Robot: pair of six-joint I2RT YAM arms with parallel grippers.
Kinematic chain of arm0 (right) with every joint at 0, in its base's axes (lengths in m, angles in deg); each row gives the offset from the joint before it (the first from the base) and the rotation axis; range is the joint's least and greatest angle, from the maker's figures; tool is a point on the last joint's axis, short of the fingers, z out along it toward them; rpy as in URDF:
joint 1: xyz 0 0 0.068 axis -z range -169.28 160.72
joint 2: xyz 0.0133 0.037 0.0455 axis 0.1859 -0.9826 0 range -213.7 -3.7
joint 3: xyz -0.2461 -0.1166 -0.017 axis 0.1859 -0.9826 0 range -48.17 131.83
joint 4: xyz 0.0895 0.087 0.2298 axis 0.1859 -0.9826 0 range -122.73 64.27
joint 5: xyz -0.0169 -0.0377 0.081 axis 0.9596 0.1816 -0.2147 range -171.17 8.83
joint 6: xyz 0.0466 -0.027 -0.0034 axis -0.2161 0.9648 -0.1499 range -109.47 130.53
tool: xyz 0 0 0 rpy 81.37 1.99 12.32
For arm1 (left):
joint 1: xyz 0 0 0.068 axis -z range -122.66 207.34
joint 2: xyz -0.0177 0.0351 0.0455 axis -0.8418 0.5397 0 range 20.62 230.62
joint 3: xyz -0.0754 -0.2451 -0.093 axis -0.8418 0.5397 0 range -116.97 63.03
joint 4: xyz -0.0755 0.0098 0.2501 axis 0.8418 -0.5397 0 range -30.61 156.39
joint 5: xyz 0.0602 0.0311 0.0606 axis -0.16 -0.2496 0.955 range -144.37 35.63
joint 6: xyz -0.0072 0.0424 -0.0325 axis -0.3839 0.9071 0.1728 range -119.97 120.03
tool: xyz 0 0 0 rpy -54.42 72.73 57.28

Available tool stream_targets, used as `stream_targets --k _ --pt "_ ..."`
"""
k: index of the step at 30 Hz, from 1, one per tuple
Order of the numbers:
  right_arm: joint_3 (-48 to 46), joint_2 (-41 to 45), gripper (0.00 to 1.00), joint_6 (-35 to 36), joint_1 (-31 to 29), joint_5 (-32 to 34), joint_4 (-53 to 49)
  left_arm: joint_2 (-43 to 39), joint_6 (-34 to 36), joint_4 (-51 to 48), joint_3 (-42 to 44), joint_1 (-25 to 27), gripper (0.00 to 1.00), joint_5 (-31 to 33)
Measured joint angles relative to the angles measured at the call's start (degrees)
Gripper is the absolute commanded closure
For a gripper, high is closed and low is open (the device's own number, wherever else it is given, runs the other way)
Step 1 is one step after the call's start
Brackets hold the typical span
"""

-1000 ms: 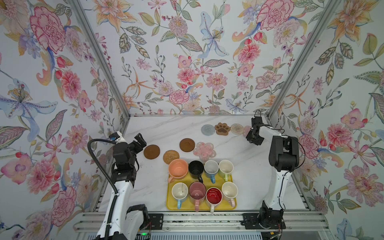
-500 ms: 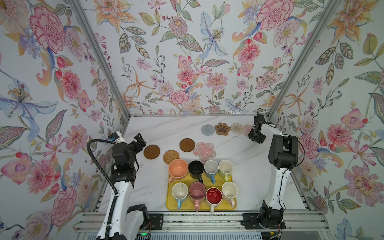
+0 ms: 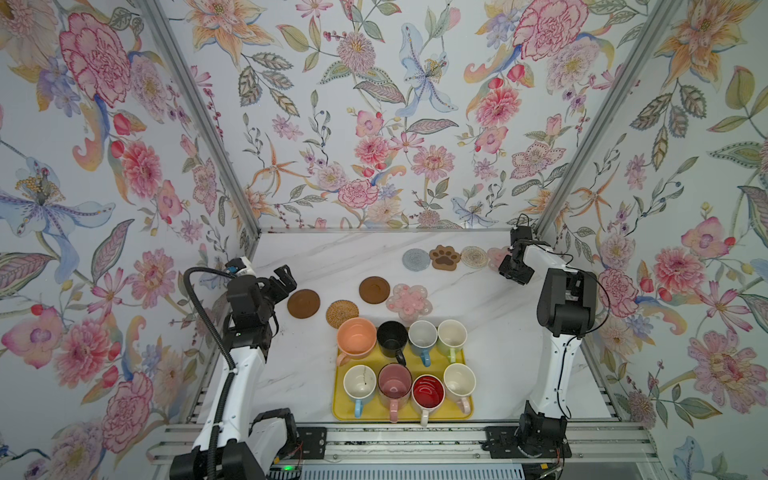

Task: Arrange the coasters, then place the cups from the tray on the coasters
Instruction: 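Swing the left gripper over the wooden coasters while the right gripper rises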

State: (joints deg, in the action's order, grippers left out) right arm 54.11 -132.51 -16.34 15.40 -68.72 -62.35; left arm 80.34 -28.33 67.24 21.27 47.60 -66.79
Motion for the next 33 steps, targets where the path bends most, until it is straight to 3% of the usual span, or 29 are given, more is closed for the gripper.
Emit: stream_targets --k 5,12,21,33 --pt "-7.7 13.6 0.22 0.7 -1.3 -0.2 2.8 6.8 1.1 -3.9 -5.7 2.7 0.04 -3.4" --pt "-21.2 36.3 0.01 2.5 -8.8 -1.9 14.5 15.9 4.9 -11.2 -16.9 13.6 0.09 -0.4" --pt "-38.6 48.5 0.01 2.6 -11.2 -4.1 20.7 31.7 6.1 -19.7 -30.5 24.2 0.17 5.6" --pt "-43.3 51.9 0.01 0.9 -11.2 -6.7 23.4 48.3 5.9 -29.6 -43.0 34.1 0.26 11.9"
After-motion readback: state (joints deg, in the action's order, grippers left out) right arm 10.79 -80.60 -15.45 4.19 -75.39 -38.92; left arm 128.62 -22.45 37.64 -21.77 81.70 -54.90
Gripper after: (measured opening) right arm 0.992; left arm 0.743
